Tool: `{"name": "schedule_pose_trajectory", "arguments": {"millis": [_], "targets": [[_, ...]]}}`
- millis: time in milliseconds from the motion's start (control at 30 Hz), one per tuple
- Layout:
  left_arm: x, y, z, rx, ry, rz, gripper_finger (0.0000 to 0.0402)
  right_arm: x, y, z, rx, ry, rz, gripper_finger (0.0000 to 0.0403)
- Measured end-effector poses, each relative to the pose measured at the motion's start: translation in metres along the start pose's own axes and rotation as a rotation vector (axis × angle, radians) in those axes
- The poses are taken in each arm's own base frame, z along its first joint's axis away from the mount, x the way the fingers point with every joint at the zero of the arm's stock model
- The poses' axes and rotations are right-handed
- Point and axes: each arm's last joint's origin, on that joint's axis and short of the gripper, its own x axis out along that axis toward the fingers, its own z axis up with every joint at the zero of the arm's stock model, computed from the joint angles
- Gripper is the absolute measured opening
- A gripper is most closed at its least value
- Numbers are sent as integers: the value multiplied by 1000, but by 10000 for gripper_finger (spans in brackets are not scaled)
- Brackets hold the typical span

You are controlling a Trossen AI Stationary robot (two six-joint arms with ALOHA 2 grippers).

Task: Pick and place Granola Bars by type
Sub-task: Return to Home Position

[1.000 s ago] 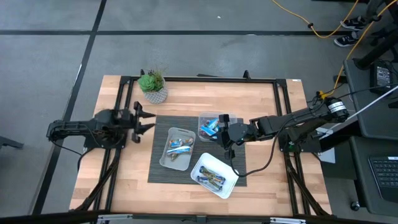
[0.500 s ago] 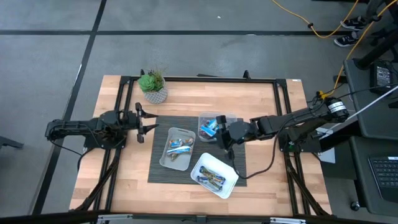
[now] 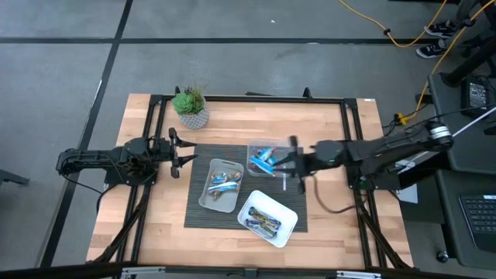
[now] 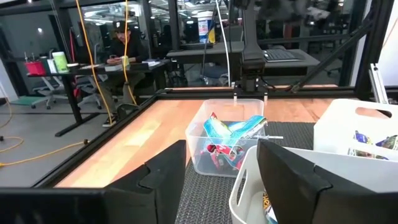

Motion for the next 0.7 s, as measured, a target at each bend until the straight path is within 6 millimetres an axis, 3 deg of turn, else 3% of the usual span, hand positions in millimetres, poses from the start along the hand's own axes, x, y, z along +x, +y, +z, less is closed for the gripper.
{"name": "schedule_pose_trajectory", "arguments": {"millis": [233,333,467,700], "targets": [[0,0,0,0,0,0,188,-54,16,-73,83,-256,-89,56],[0,0,0,0,0,0,191,-67,26,-106,121,-325,-50,56],[0,0,0,0,0,0,191,-80,36,-135,163,-405,18,56],[0,0,0,0,0,0,187,-81,44,-146,113,-378,187,56]]}}
